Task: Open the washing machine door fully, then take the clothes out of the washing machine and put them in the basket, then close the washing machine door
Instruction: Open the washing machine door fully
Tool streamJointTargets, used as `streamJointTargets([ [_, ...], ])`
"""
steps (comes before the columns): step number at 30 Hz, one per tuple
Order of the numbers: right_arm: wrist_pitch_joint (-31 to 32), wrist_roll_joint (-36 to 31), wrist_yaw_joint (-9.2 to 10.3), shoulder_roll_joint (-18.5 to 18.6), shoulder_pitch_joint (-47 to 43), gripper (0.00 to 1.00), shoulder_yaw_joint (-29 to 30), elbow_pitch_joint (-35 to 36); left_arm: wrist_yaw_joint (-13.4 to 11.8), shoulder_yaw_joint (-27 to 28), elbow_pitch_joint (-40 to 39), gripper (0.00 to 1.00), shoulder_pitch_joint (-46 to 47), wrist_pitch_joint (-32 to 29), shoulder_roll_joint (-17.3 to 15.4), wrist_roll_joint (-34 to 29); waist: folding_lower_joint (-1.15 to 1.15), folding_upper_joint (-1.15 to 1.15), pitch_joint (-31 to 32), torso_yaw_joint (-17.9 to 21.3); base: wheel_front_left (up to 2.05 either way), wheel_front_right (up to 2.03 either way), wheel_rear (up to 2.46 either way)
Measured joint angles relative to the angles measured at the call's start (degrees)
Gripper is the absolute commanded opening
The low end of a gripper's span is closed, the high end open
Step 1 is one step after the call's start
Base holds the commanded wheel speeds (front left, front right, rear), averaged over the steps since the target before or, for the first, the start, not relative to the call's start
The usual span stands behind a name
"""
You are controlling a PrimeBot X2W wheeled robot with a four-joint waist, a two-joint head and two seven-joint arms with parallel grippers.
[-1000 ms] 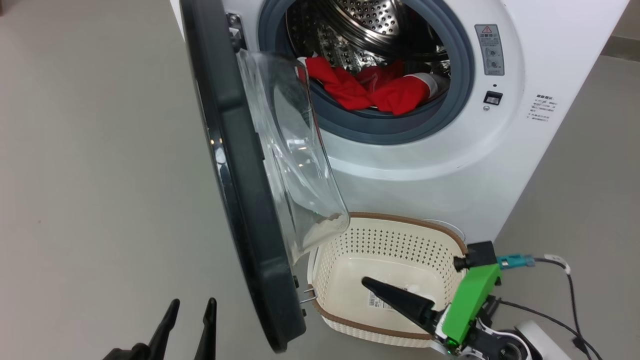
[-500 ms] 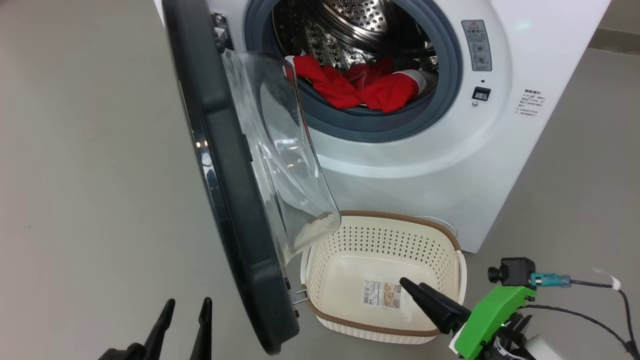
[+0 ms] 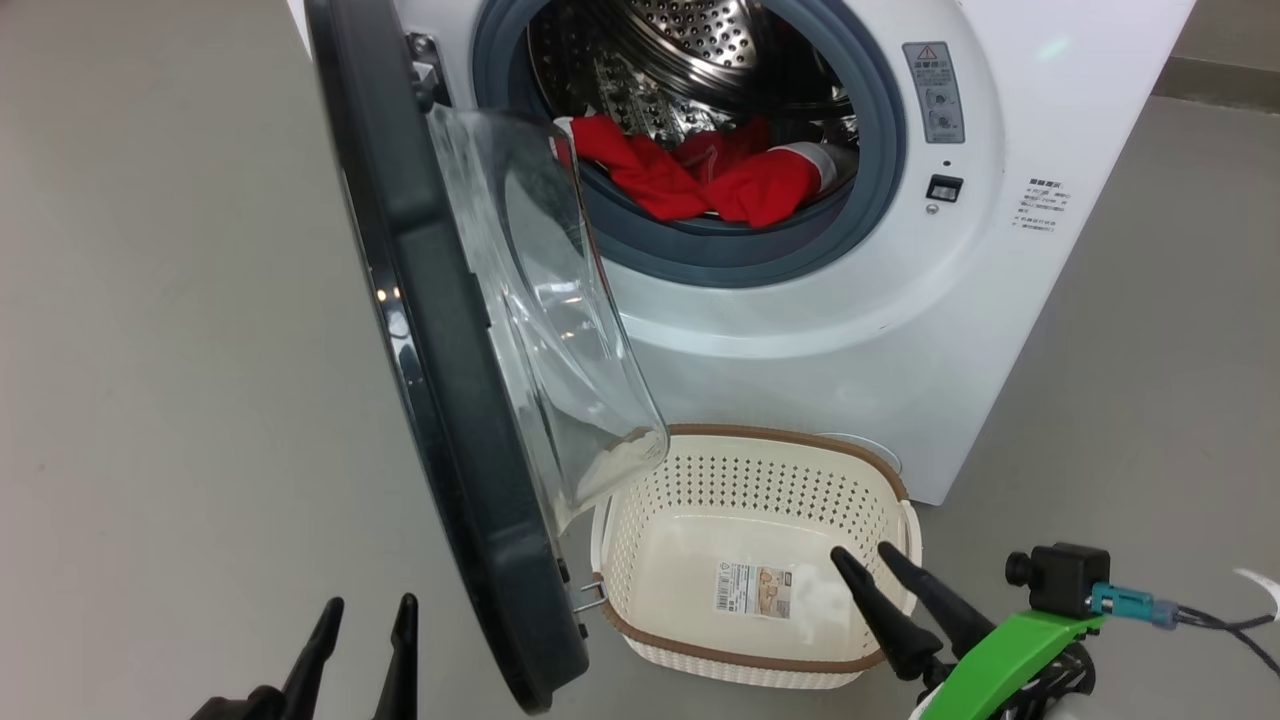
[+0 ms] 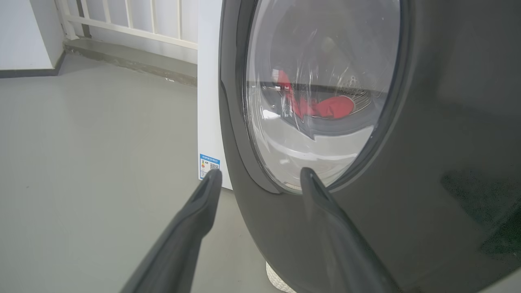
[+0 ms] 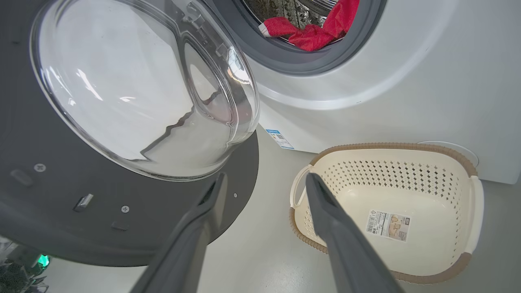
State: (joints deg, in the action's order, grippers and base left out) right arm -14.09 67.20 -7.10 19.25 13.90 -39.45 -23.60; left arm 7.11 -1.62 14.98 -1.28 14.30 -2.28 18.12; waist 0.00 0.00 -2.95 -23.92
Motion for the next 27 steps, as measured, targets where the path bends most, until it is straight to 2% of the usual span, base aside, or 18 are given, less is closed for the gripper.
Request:
streamJointTargets([
  [2,-0.09,-1.81,0.00,-0.10,0.30,1.00,1.62,-0.25,0.00,0.04,-0.01,1.00,0.00,0.00,0.01,0.00,0.00,0.00,0.10,0.12,0.00,0.00,0.00],
  [8,-0.14,-14.16,0.00,-2.42,-0.93,1.00,13.24,1.53,0.04,0.22,-0.05,1.00,-0.01,0.00,0.00,0.00,0.00,0.00,0.05,0.25,0.00,0.00,0.00],
  [9,-0.14,-14.16,0.00,-2.42,-0.93,1.00,13.24,1.53,0.04,0.22,-0.05,1.00,-0.01,0.00,0.00,0.00,0.00,0.00,0.05,0.25,0.00,0.00,0.00],
  [14,-0.21,-25.48,-0.01,-5.15,-4.91,1.00,19.35,3.01,0.04,0.25,-0.07,1.00,0.00,0.00,0.00,-0.01,0.00,0.00,0.15,0.18,0.00,0.00,0.00],
  [20,-0.31,-35.61,-0.01,-9.31,-8.96,1.00,30.00,6.79,0.04,0.24,-0.14,1.00,-0.01,0.00,0.01,-0.10,0.00,0.00,0.45,0.08,0.00,0.00,0.00],
  [27,-0.37,-43.83,-0.01,-12.69,-13.55,1.00,34.75,8.96,0.05,0.22,-0.29,1.00,-0.03,0.00,0.00,-0.49,0.00,0.00,0.72,0.10,0.00,0.00,0.00],
])
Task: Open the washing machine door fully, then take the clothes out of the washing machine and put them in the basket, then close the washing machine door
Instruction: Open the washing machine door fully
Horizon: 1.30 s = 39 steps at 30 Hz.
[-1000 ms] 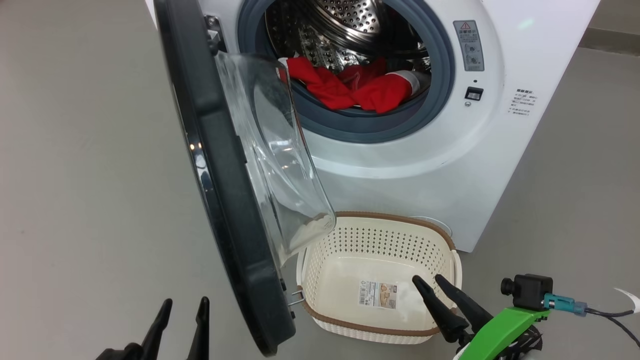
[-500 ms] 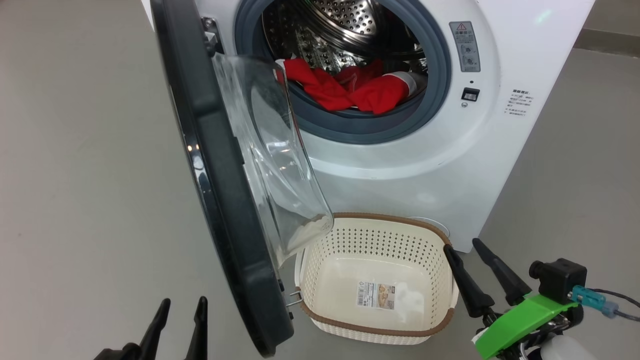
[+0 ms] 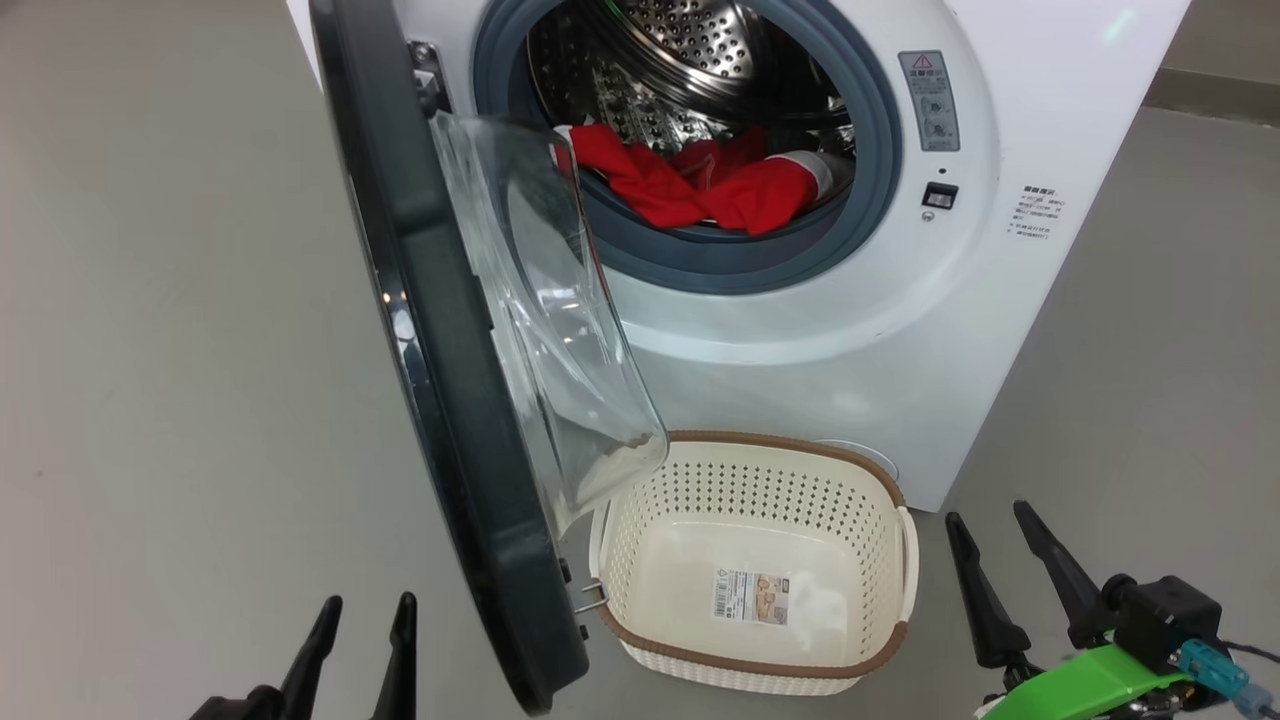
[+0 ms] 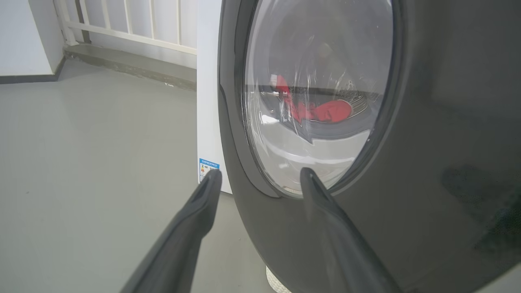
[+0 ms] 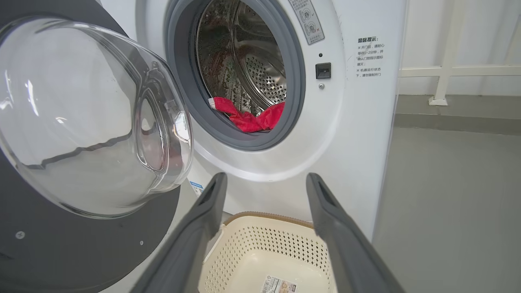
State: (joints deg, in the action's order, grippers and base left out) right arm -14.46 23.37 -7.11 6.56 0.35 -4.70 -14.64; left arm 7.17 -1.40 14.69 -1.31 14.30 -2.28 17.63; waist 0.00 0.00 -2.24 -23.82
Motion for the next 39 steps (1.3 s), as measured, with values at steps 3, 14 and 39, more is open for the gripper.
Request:
streamJointTargets([
  [3,0.00,-1.38,0.00,-0.83,-1.02,1.00,0.76,-0.45,0.00,-0.01,0.00,1.00,-0.01,0.00,0.00,-0.01,0.00,0.00,0.15,0.04,0.00,0.00,0.00],
  [14,0.00,-1.81,0.00,-1.90,-1.41,1.00,1.94,-0.99,0.00,-0.01,-0.08,0.98,-0.03,0.00,0.00,0.11,0.00,0.00,0.40,0.23,0.00,0.00,0.00],
  [39,0.00,-3.44,0.00,-2.49,-1.41,1.00,2.33,-1.04,-0.85,-6.75,-30.04,0.00,1.82,0.42,-0.10,0.38,0.00,0.00,1.85,0.46,0.00,0.00,0.00],
])
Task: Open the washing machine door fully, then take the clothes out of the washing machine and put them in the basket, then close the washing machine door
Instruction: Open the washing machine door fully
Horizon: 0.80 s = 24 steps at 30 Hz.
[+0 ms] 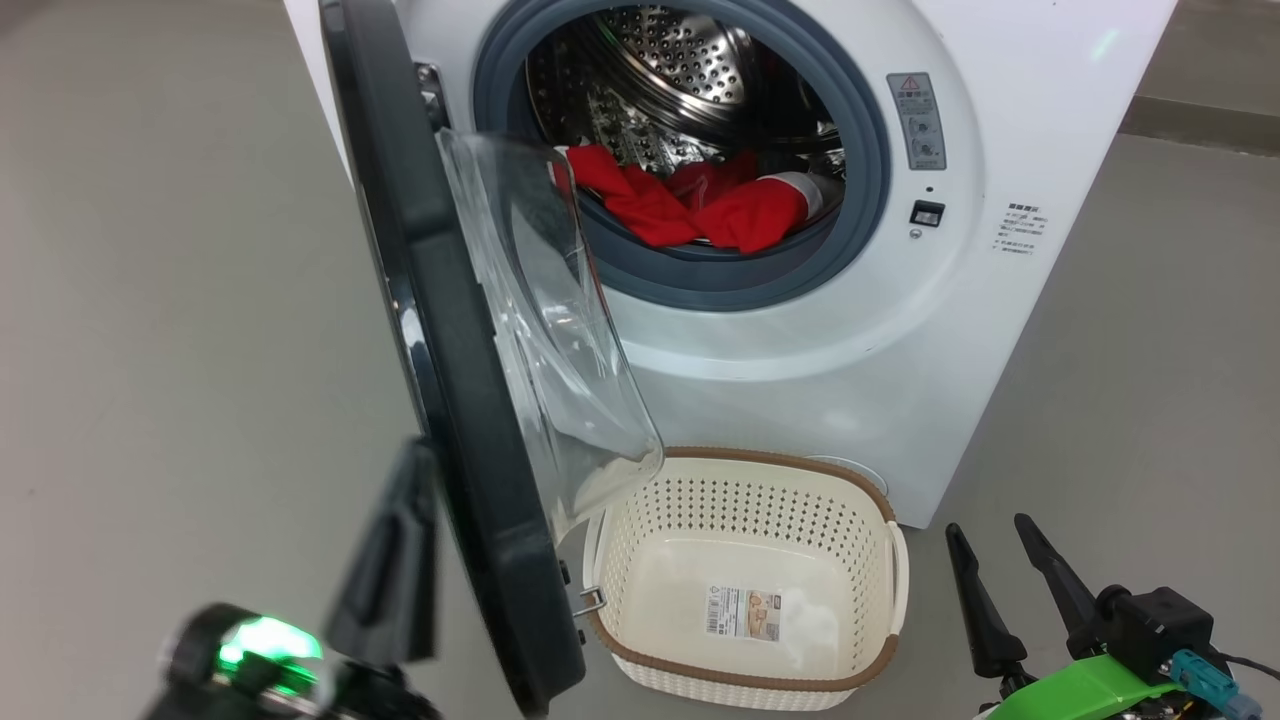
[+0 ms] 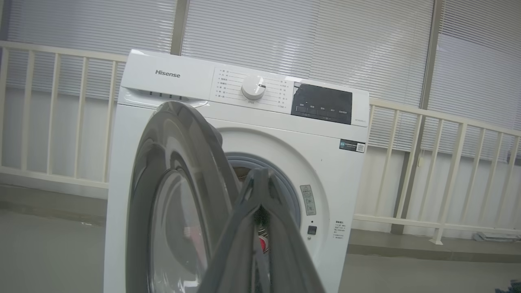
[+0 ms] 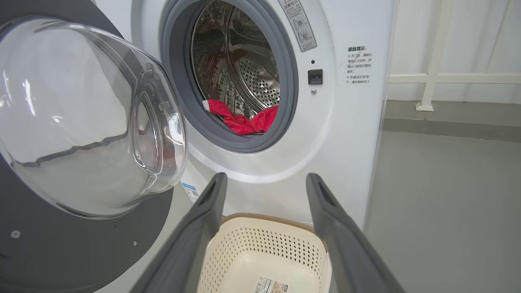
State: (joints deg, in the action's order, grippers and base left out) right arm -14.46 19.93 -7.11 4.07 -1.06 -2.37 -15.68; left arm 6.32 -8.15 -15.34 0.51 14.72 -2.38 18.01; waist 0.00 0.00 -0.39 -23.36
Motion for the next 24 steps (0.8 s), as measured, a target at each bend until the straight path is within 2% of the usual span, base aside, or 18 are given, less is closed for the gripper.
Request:
streamJointTargets([
  [5,0.00,-0.89,0.00,-0.20,-0.03,1.00,0.13,0.05,0.01,-8.56,0.76,0.00,-2.48,0.00,-0.25,0.46,0.00,0.00,0.26,0.51,0.00,0.00,0.00],
  [9,0.00,-2.27,0.00,-0.26,-0.03,1.00,0.35,0.09,0.03,-12.50,5.04,0.00,-3.27,-0.01,-0.40,2.82,0.00,0.00,0.17,0.73,0.00,0.00,0.00],
  [24,0.00,-3.37,0.00,-0.64,-0.03,1.00,-0.40,-0.13,0.01,-12.35,19.14,0.00,-2.91,-0.02,-0.43,8.68,0.00,0.00,0.74,1.64,0.00,0.00,0.00],
])
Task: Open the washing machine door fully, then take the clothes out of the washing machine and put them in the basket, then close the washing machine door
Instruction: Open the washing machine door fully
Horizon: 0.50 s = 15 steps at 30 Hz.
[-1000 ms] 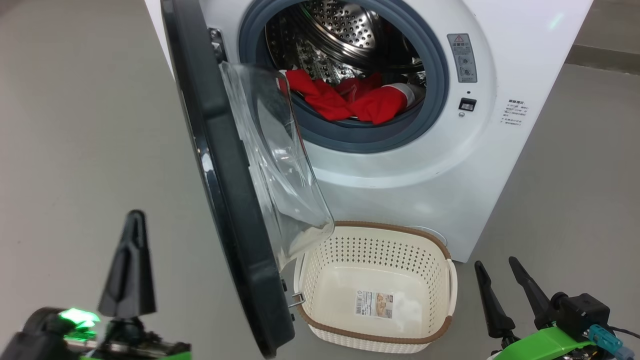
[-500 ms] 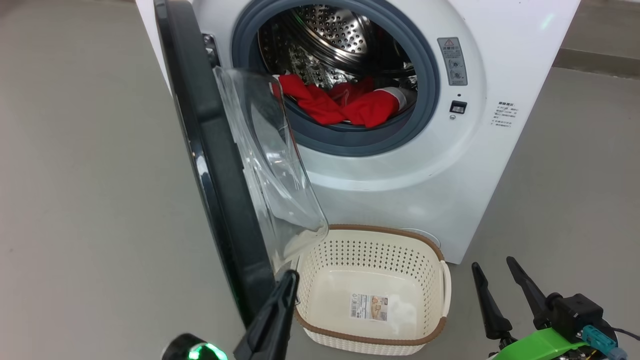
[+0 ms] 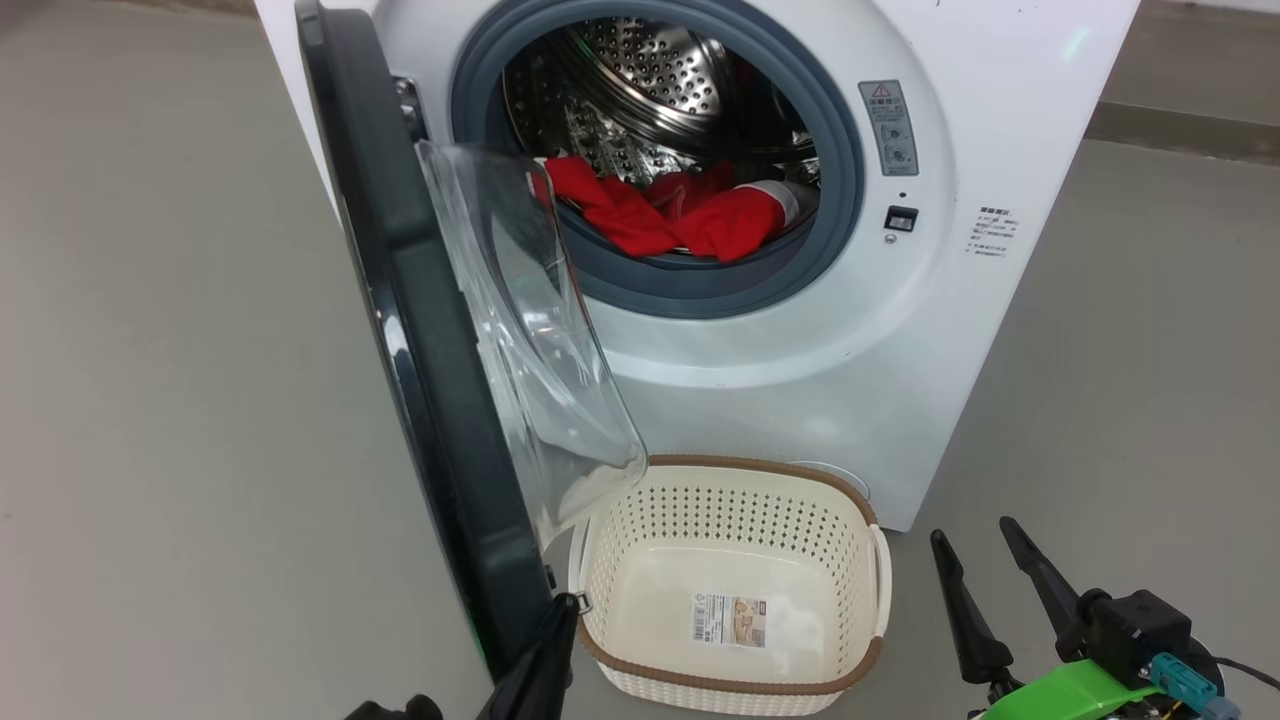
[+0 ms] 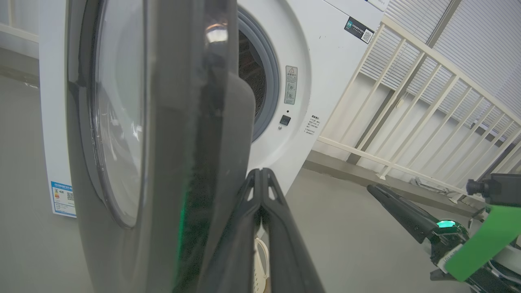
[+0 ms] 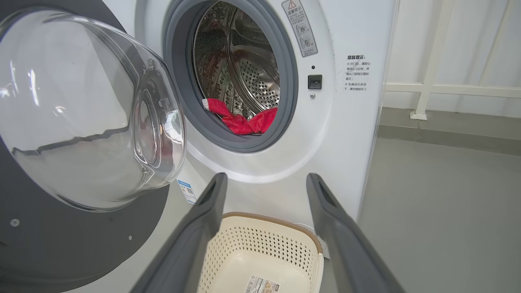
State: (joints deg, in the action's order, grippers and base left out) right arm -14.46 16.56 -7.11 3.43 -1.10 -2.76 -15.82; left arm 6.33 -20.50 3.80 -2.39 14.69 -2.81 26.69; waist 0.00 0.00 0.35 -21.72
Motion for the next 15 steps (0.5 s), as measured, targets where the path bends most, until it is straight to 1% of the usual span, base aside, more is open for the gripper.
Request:
streamJointTargets([
  [10,0.00,0.01,0.00,-0.16,-0.34,1.00,-0.10,0.11,0.33,1.51,2.27,0.00,0.32,-0.01,0.13,0.46,0.00,0.00,0.49,0.22,0.00,0.00,0.00],
  [15,0.00,0.10,0.00,-0.19,-1.22,1.00,-0.08,0.20,0.62,3.34,2.14,0.00,0.04,-0.07,0.48,-0.26,0.00,0.00,0.45,-0.29,0.00,0.00,0.00],
])
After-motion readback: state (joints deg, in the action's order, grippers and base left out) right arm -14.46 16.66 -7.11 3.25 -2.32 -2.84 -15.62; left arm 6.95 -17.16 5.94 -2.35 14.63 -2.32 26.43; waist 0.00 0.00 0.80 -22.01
